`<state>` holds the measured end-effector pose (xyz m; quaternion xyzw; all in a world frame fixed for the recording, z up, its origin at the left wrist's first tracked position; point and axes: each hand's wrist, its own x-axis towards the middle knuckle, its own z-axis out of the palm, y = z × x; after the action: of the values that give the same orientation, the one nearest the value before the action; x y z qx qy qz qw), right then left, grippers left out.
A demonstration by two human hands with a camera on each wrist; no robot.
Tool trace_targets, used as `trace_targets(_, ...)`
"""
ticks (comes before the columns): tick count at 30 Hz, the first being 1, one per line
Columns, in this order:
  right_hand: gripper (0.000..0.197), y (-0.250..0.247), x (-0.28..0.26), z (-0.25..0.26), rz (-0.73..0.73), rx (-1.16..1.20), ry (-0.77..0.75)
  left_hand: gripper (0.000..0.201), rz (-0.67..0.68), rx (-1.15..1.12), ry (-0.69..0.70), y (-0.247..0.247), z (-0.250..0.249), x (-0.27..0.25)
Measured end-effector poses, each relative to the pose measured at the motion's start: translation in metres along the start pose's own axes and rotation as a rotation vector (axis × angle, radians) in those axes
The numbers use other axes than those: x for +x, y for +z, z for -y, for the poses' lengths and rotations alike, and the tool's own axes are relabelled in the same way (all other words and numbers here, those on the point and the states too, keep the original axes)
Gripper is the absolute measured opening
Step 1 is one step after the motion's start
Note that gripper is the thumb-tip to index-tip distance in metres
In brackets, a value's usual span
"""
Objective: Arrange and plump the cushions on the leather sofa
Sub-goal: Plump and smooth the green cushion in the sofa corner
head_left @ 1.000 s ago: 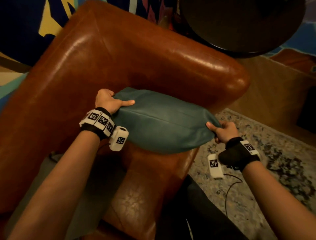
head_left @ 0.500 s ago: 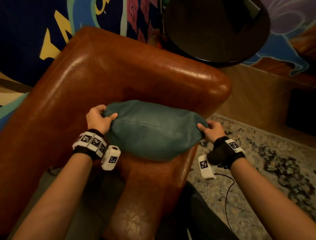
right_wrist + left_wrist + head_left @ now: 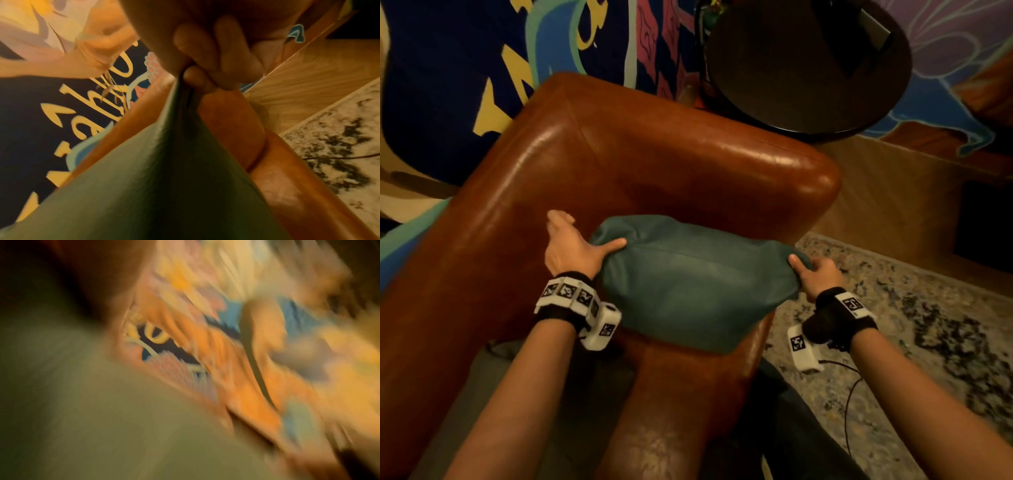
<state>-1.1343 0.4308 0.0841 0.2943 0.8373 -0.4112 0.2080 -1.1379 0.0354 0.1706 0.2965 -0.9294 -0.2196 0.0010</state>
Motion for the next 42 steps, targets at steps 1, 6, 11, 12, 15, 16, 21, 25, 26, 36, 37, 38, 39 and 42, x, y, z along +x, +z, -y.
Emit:
trace_targets(1,0.051,0.004,-0.002,0.002,0.012,-0.038,-0.001,0.081,0.131,0.038,-0.054,0.004,0.003,0.004)
trace_targets(6,0.054,0.014,-0.004,0.019,0.021,-0.09,-0.057,0.055,0.183,-0.077,-0.112,0.017,0.007,0.002)
trace_targets(11,0.041,0.006,0.003,0.011,0.039,-0.074,-0.019,0.023,-0.133,-0.389,-0.182,0.009,0.016,0.004)
trace_targets(12,0.042,0.005,0.002,0.011,0.049,-0.092,-0.01,0.025,-0.118,-0.409,-0.205,0.006,0.015,0.003)
trace_targets(15,0.049,0.007,-0.003,0.012,0.047,-0.128,-0.034,0.052,0.132,-0.558,-0.383,0.007,0.021,0.01)
trace_targets(16,0.049,0.008,-0.004,0.012,0.056,-0.14,-0.051,0.066,0.267,-0.622,-0.474,0.004,0.018,0.012)
trace_targets(21,0.037,0.003,-0.018,0.004,0.095,-0.208,-0.119,0.036,0.392,-0.496,-0.377,0.009,0.025,0.024)
trace_targets(25,0.025,-0.016,-0.031,-0.005,0.234,-0.146,-0.055,0.051,0.138,-0.432,-0.392,0.011,0.047,0.023)
trace_targets(26,0.026,-0.016,-0.035,-0.005,0.257,-0.165,-0.054,0.058,0.125,-0.444,-0.423,0.011,0.045,0.017)
trace_targets(36,0.033,-0.007,-0.062,-0.019,0.054,-0.37,-0.335,0.059,0.058,0.036,-0.013,0.002,0.044,-0.016)
trace_targets(37,0.032,-0.009,-0.062,-0.023,0.065,-0.414,-0.292,0.056,0.069,0.022,0.0,0.004,0.046,-0.018)
trace_targets(38,0.033,-0.009,-0.062,-0.025,0.074,-0.462,-0.233,0.054,0.086,-0.033,0.003,0.007,0.047,-0.022)
trace_targets(39,0.036,-0.008,-0.063,-0.023,0.064,-0.526,-0.185,0.054,0.097,-0.104,0.011,0.009,0.046,-0.024)
trace_targets(42,0.069,0.004,-0.088,-0.001,-0.053,-0.795,-0.314,0.048,0.119,-0.241,0.036,0.008,0.047,-0.023)
